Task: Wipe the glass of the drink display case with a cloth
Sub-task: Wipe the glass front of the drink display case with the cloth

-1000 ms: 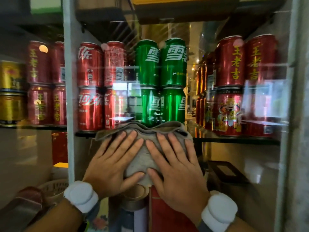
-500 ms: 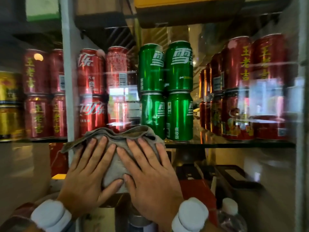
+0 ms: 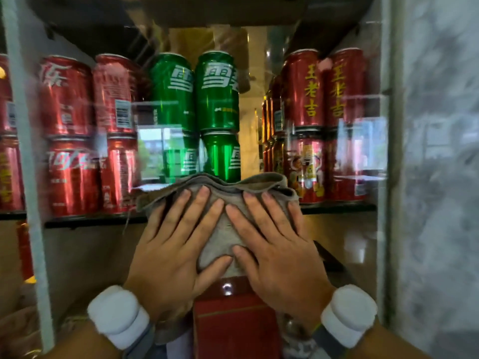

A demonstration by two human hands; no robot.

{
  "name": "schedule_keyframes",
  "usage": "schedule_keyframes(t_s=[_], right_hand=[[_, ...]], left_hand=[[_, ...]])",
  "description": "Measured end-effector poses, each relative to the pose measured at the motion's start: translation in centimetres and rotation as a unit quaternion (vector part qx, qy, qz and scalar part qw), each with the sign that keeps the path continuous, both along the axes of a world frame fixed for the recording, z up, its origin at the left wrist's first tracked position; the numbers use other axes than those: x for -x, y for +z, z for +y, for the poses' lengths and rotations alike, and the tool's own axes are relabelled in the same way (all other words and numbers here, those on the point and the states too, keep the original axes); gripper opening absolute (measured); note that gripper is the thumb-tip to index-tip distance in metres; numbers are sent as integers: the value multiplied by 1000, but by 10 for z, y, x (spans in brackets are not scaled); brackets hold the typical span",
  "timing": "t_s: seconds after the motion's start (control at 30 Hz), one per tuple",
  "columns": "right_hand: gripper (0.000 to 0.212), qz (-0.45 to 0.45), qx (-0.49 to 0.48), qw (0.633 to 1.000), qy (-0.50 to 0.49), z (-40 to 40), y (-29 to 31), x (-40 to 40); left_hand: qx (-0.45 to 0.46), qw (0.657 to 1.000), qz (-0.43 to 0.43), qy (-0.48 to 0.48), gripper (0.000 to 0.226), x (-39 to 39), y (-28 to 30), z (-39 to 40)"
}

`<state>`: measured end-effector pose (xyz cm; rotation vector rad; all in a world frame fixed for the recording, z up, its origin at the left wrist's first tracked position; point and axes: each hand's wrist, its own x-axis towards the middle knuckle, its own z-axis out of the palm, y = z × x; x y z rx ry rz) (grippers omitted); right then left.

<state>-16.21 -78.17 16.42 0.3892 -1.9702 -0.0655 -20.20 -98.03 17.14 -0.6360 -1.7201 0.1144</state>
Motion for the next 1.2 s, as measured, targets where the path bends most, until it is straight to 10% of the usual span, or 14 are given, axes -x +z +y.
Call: schedule_keyframes(t_s=[1.2], right_hand=[[62,50,-15,995,-84,117,102,-11]], left_hand=[[30,999,8,-14,76,-14,111,115]])
